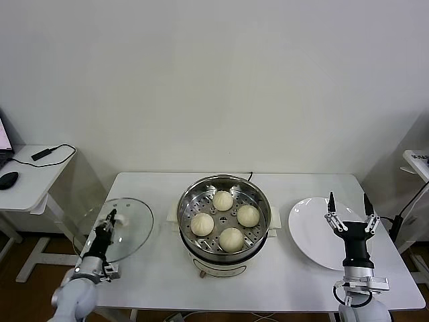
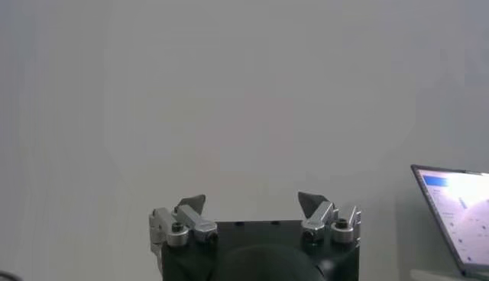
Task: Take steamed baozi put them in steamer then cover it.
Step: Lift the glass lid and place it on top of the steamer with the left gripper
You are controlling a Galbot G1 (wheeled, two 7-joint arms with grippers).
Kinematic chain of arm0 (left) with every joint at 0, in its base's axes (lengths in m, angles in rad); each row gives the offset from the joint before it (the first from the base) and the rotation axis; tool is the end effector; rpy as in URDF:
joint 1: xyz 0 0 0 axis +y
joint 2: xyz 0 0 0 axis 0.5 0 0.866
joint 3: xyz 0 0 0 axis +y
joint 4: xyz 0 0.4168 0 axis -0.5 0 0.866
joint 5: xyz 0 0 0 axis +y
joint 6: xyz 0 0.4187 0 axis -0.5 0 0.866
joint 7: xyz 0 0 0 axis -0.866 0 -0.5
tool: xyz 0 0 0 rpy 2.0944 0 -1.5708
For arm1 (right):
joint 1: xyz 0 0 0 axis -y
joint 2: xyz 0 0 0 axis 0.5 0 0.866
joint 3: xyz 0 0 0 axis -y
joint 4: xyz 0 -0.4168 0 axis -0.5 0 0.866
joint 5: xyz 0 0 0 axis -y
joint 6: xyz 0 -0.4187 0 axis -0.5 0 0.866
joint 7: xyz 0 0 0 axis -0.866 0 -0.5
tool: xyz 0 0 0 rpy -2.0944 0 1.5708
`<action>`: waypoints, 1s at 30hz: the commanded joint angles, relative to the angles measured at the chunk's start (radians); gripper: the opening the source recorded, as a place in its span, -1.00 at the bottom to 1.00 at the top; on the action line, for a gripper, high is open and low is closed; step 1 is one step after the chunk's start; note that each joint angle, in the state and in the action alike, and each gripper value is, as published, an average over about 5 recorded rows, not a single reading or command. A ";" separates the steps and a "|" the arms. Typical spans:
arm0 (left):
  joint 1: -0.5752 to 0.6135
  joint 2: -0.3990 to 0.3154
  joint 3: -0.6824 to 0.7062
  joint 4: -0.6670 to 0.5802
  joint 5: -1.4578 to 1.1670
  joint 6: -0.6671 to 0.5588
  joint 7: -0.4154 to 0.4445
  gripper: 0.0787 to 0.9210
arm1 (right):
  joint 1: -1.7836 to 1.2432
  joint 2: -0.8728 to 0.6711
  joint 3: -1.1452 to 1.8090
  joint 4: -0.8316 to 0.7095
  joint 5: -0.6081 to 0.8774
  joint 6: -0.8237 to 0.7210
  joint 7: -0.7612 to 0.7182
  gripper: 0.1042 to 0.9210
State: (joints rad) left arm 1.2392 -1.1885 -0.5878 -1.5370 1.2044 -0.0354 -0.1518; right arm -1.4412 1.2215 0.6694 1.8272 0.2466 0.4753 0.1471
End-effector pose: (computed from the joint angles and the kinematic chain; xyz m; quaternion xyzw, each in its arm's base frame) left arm 0.3355 0.1857 -0.4623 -0.0052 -0.6994 -0.7141 0.0290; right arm 0.2657 -0.1616 -0.4047 0.0755 0.9778 -0.0542 0.1876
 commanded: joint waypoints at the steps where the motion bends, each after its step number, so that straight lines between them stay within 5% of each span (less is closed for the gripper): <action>1: 0.083 0.050 -0.059 -0.499 -0.115 0.059 0.027 -0.74 | 0.004 0.002 -0.004 0.003 -0.002 -0.005 0.002 0.76; 7: 0.084 0.067 0.098 -0.780 -0.149 0.195 0.094 -0.74 | 0.012 0.005 -0.004 0.002 -0.006 -0.014 0.009 0.76; 12: 0.005 0.100 0.367 -0.860 -0.139 0.354 0.154 -0.74 | 0.018 0.002 0.004 -0.001 -0.007 -0.018 0.015 0.76; 20: -0.165 0.051 0.707 -0.751 -0.045 0.465 0.217 -0.74 | 0.031 0.018 0.010 -0.025 -0.012 -0.014 0.017 0.76; 30: -0.252 -0.087 0.829 -0.633 0.141 0.588 0.394 -0.74 | 0.048 0.038 0.012 -0.060 -0.017 -0.018 0.012 0.76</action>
State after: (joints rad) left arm 1.0972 -1.1680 0.0041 -2.2126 1.1822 0.3967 0.0782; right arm -1.3974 1.2524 0.6810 1.7838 0.2326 0.4640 0.1611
